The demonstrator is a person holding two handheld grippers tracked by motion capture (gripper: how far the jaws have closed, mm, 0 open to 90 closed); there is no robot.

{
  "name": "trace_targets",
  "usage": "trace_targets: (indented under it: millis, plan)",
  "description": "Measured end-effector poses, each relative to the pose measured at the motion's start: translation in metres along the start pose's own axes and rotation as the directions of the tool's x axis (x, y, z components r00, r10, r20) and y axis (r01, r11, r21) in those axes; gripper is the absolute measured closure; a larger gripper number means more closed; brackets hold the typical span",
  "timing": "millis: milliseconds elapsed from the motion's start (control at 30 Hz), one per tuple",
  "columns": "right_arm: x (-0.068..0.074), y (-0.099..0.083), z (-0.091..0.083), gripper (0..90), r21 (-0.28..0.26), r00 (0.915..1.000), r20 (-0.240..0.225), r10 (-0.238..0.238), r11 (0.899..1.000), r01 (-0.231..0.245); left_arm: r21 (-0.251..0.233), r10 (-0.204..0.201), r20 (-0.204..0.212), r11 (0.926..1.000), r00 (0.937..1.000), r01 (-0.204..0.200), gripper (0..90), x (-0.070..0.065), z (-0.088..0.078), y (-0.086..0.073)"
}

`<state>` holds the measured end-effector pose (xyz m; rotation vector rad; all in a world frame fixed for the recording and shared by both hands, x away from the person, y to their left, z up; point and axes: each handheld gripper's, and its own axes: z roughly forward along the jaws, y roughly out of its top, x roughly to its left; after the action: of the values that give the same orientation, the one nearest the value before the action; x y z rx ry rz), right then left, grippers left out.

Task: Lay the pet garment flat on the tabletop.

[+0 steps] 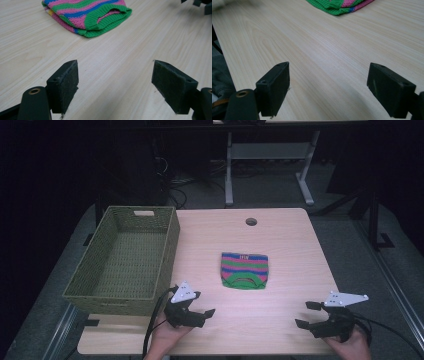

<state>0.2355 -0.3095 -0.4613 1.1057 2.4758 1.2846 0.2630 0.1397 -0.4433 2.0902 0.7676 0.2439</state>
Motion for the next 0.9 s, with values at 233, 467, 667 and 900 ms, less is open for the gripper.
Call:
trace_targets:
  millis: [233,467,667,900]
  plan:
    - [-0.003,0.0,-0.003,17.9,-0.013,0.9998,-0.007,0.021,1.0,-0.021,0.03,0.022,0.0,0.9993,0.9998,-0.022,21.1,0.001,0.006,0.0]
    - [0.0,0.01,0.002,18.0,-0.018,0.9993,-0.035,0.015,1.0,-0.016,0.008,0.002,-0.007,1.0,1.0,-0.002,20.7,0.005,0.003,-0.001]
    - [0.005,0.027,0.007,17.9,-0.025,0.996,-0.089,0.001,1.0,-0.003,-0.008,-0.002,-0.014,1.0,0.9999,0.001,19.7,0.005,0.001,0.0]
    - [0.0,0.051,0.017,17.9,-0.015,0.9948,-0.101,-0.013,1.0,0.011,0.0,0.004,-0.008,1.0,1.0,-0.004,19.7,0.004,0.004,0.001]
